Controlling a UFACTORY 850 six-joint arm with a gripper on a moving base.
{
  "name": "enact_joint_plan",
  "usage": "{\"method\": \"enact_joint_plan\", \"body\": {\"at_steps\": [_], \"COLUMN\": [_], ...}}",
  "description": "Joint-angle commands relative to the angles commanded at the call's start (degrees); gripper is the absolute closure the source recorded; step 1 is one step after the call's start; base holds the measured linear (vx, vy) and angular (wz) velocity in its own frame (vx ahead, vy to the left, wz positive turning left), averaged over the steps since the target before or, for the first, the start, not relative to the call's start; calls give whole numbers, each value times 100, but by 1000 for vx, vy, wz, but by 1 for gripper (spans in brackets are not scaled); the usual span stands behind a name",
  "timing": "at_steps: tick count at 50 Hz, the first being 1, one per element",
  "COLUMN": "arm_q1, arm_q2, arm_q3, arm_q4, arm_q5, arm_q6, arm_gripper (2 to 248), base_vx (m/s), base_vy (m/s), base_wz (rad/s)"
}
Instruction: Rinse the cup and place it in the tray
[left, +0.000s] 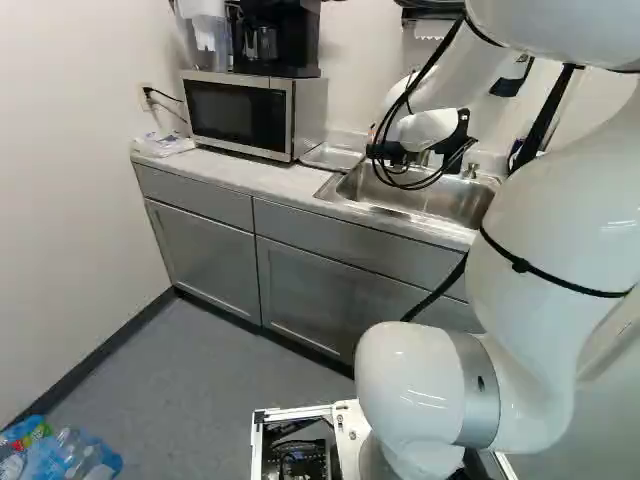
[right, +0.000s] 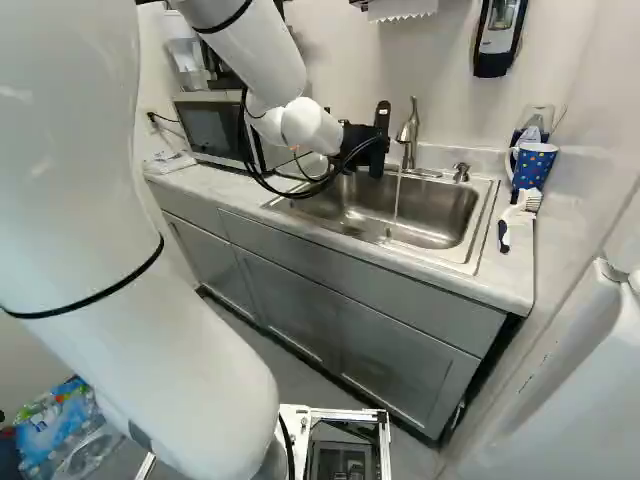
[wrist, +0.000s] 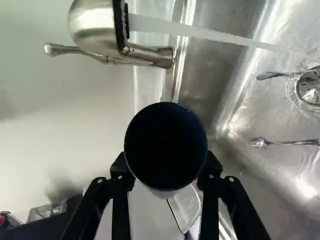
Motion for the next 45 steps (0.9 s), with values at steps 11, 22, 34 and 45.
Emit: {"method": "enact_joint_plan", "body": {"at_steps": [11, 22, 34, 45], "arm_q1": [0, 0, 0, 0], "arm_q2": [0, 0, 0, 0], "arm_q3": [0, 0, 0, 0], "arm_q4": [0, 0, 0, 0], "arm_q5": [0, 0, 0, 0], "arm_q6": [-663, -1327, -2051, -2715], "arm_gripper": [124, 124, 124, 124], "base_vx": [0, 0, 0, 0], "base_vy": [0, 0, 0, 0], "base_wz": [0, 0, 0, 0]}}
